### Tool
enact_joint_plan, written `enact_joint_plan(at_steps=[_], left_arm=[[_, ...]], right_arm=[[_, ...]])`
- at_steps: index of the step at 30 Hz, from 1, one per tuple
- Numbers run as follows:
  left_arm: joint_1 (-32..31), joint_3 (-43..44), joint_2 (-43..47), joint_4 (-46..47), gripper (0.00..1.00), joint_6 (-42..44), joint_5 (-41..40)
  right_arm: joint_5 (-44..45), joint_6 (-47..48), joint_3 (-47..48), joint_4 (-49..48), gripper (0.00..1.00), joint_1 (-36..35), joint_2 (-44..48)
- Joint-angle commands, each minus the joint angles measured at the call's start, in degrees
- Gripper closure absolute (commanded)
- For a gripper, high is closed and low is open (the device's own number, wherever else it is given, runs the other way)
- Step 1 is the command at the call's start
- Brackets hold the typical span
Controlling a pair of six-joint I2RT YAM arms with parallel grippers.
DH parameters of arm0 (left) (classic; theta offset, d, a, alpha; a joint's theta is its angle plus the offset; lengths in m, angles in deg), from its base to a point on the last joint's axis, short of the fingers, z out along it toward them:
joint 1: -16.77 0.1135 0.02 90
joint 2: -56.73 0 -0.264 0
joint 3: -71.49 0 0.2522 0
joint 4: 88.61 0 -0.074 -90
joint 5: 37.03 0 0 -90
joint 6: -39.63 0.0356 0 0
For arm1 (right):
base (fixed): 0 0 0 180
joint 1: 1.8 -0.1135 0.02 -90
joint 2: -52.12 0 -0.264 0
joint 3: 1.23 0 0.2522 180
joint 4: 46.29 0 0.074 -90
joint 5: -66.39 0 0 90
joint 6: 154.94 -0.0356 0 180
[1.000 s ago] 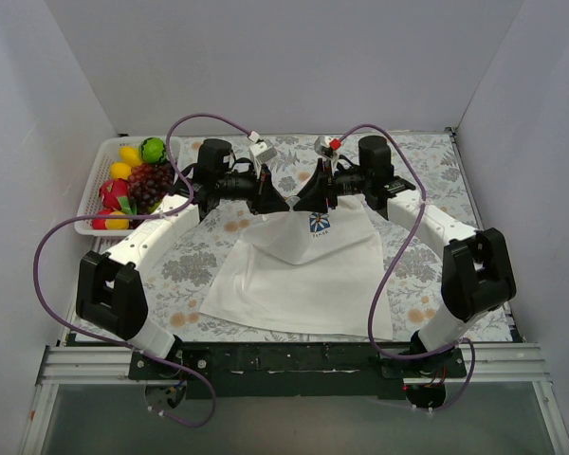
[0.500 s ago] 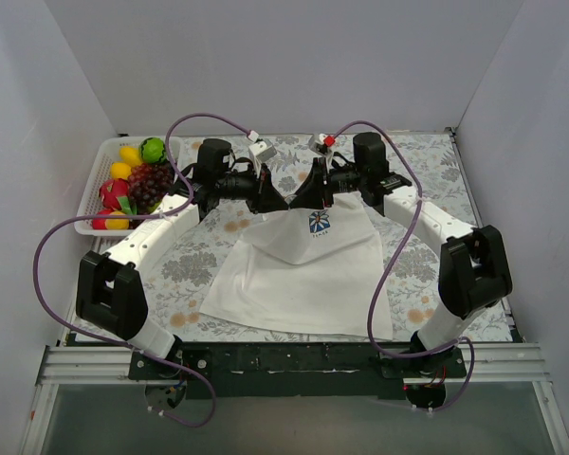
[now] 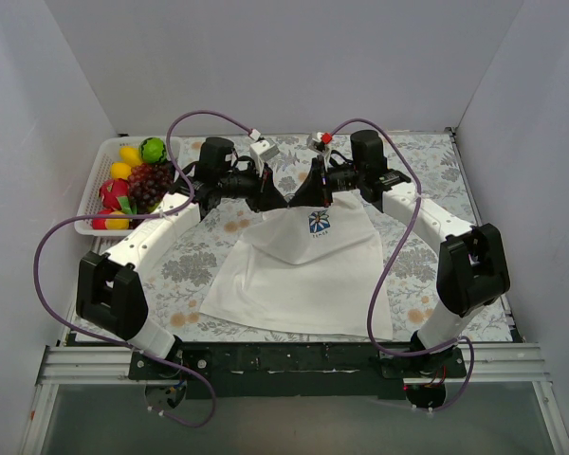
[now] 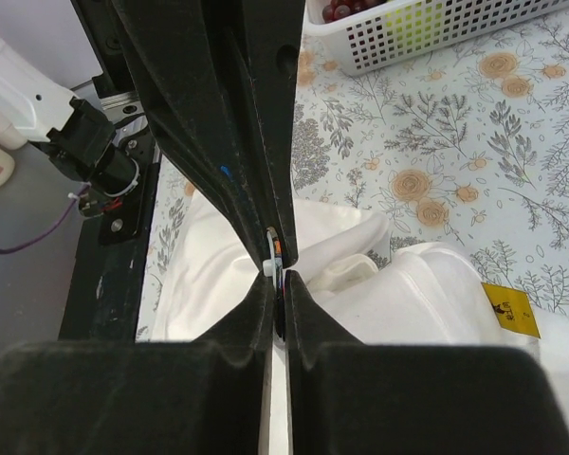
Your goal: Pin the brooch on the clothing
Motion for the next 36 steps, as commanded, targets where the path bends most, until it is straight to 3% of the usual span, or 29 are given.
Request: enact_joint_plan(at_steps=[1,15,36], left_arm=[[-2.23,3.17,2.49,0.92,1.00,-0.22,3.93],[-2.15,0.10,5.13,0.83,1.00,1.36,-0.64],[0.14,-1.84,5.57,1.01,1.00,-2.86,-2.31]], right_arm=[[5.52,1.30,2.07,-0.30,0.98,-0.46,-0.85],[5.62,-1.34,-0.56,-4.52,0.99,0.68,0.73],[2.54,-3.27,-2.93,-7.77,0.98,2.80,2.40]])
